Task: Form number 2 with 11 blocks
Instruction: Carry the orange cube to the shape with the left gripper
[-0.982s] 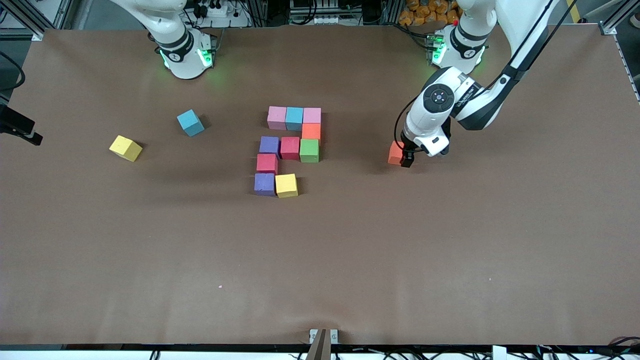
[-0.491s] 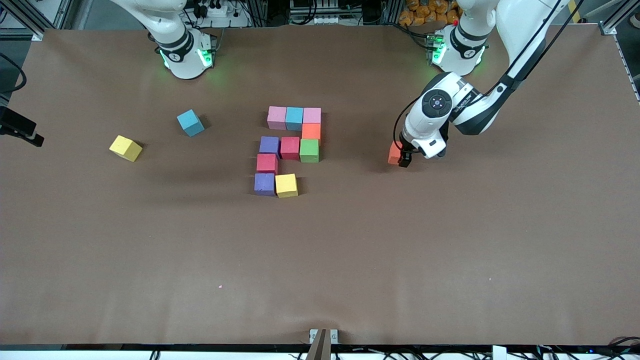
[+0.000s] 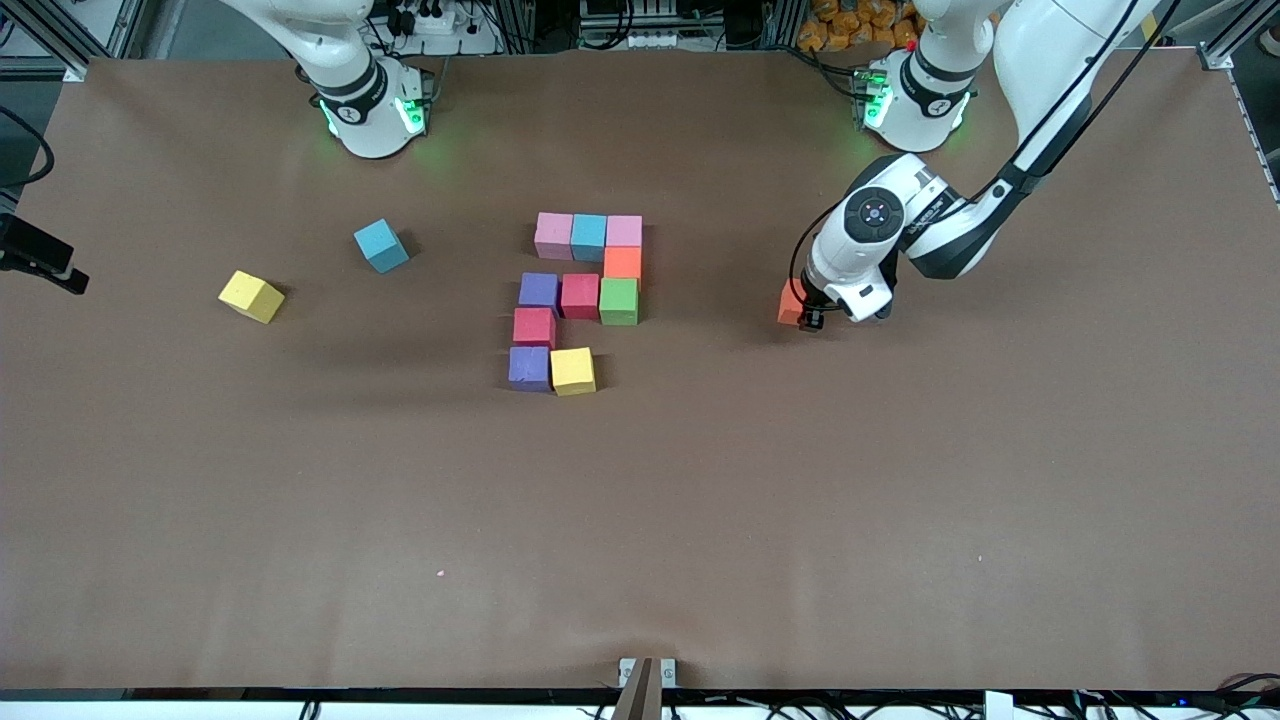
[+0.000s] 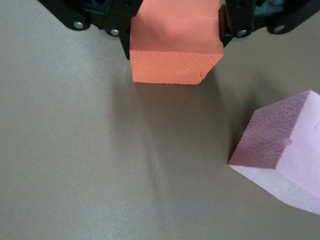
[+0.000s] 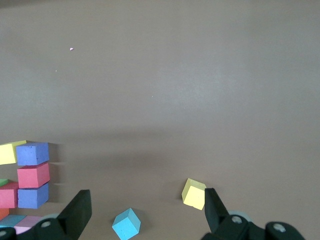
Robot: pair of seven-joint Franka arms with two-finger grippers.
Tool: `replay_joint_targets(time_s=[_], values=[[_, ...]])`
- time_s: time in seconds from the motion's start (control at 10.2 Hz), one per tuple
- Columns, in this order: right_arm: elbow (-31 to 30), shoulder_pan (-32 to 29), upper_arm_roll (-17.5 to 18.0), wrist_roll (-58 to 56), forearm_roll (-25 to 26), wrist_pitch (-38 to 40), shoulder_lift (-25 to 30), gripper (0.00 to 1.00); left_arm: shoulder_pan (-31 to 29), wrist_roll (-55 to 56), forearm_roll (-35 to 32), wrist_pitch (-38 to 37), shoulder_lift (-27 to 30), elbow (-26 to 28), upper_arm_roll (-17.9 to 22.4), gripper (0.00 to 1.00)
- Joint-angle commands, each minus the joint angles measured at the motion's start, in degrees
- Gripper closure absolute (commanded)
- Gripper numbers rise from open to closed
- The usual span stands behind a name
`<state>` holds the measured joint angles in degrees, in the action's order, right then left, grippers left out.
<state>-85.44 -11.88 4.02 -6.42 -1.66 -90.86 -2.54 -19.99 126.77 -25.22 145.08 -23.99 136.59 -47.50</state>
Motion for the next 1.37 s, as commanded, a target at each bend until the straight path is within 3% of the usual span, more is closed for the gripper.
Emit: replay_joint_targets(time_s=[0.0, 0.39, 0.79, 1.08, 1.28], values=[[0.8, -0.3, 0.5, -0.8, -0.7, 0.2, -0.4, 0.00, -0.3, 2.2, -2.0, 0.5, -0.5, -1.7, -0.1, 0.86], [0.9, -1.0, 0.5, -0.7, -1.0, 0.0, -0.4, 0.00, 7.1, 4.7, -1.8, -6.7, -3.0, -12.9, 0.0, 0.86], [0.8, -0.7, 0.5, -0.7, -0.9, -0.5, -0.9, 0.00, 17.0, 8.8, -1.2, -18.7, -13.0, -32.2, 1.3, 0.86], [0.8, -0.6, 0.5, -0.7, -1.0, -0.5, -0.9, 0.00, 29.4, 11.7, 1.1, -20.0, -17.0, -43.6, 10.5, 0.86], [0.8, -0.7, 0.5, -0.7, -0.9, -0.5, -0.9, 0.00, 38.8, 11.9, 5.6, -20.0, -19.0, -49.5, 19.0, 0.86]])
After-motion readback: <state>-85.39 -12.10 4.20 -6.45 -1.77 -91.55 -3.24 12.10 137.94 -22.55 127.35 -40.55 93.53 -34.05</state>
